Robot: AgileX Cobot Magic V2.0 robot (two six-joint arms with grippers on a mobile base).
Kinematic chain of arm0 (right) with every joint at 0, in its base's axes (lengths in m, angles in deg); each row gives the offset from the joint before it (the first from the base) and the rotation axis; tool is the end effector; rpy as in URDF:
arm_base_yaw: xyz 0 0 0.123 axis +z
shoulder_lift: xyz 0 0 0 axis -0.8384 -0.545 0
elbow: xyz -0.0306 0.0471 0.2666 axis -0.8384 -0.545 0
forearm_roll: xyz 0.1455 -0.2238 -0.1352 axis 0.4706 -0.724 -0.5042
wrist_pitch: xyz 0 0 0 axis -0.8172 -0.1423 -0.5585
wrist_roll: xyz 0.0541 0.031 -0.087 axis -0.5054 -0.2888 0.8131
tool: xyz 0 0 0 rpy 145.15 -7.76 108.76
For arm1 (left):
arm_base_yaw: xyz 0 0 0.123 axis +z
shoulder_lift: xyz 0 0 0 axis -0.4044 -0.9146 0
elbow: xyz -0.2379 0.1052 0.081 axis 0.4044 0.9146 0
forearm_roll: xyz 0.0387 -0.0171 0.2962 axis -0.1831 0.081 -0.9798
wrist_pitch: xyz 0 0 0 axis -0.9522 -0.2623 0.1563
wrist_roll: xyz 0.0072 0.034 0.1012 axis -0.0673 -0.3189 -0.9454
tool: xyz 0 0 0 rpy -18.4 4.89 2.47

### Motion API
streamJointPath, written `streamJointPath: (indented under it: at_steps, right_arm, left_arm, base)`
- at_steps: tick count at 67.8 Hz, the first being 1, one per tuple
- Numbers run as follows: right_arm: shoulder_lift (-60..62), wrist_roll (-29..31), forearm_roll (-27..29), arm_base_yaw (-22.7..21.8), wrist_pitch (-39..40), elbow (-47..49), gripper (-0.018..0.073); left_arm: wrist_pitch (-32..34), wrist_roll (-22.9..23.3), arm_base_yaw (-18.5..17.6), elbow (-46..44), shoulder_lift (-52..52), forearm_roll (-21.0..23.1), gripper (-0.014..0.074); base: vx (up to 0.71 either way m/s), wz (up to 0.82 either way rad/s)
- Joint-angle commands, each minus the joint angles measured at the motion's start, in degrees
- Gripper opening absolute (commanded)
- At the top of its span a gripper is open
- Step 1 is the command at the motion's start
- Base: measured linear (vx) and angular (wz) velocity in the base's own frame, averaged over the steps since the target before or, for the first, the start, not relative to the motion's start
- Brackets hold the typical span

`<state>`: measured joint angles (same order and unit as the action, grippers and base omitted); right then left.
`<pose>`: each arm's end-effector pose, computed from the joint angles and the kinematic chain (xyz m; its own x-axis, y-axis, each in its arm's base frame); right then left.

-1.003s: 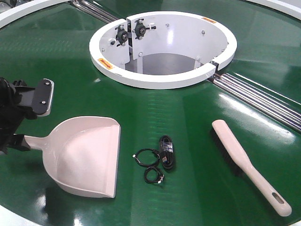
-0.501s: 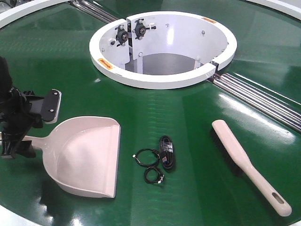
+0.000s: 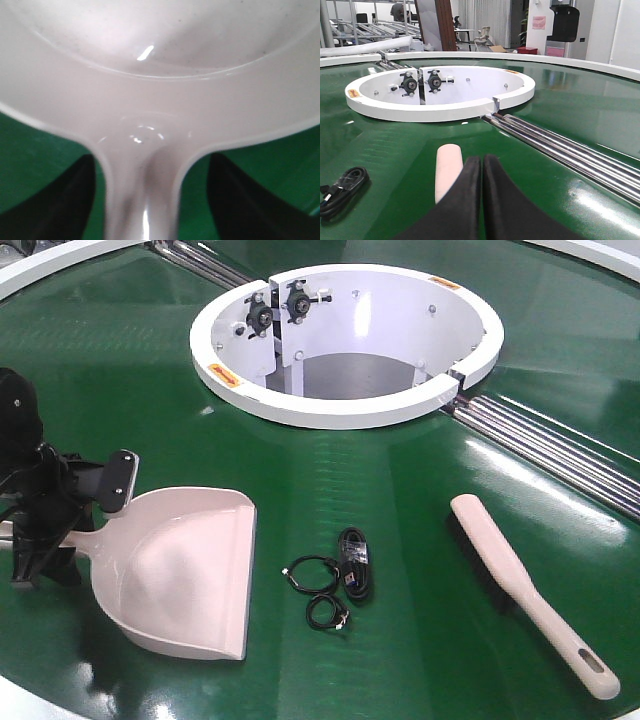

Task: Clean and inspect green conveyor with broom and dustpan
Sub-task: 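Lower the left gripper onto the pink dustpan handle and grasp it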

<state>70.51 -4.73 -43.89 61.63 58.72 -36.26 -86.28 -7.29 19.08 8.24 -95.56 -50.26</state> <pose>0.1333 0.0103 0.1950 -0.0197 -0.0331 -0.9993 -0.0761 0.9966 -0.0316 0.3864 -0.0340 0.1554 -0.0324 0.9992 -0.0214 0.9986 0.0333 0.0411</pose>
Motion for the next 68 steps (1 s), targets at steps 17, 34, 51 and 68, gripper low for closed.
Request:
streamJointPath:
  at_steps: [17, 34, 51, 68]
  right_arm:
    - [1.0, 0.1, -0.6, -0.3, 4.4, -1.2, -0.0010]
    - [1.0, 0.1, -0.6, -0.3, 4.4, -1.2, -0.0010]
    - [1.0, 0.1, -0.6, -0.3, 4.4, -1.2, -0.0010]
    - [1.0, 0.1, -0.6, -0.3, 4.4, -1.2, -0.0010]
  left_arm:
    - [-1.4, 0.0, -0.2, -1.6, 2.7, -1.9, -0.0009]
    - [-1.5, 0.0, -0.2, -1.6, 5.1, -0.6, -0.0008]
    - [-1.0, 0.0, -1.9, -1.6, 5.8, -0.6, -0.0008]
    - [1.1, 3.4, -5.9, -1.6, 5.5, -3.5, -0.0008]
  base:
    - [0.00, 0.00]
    - [0.00, 0.00]
    - [0.00, 0.00]
    - [0.00, 0.00]
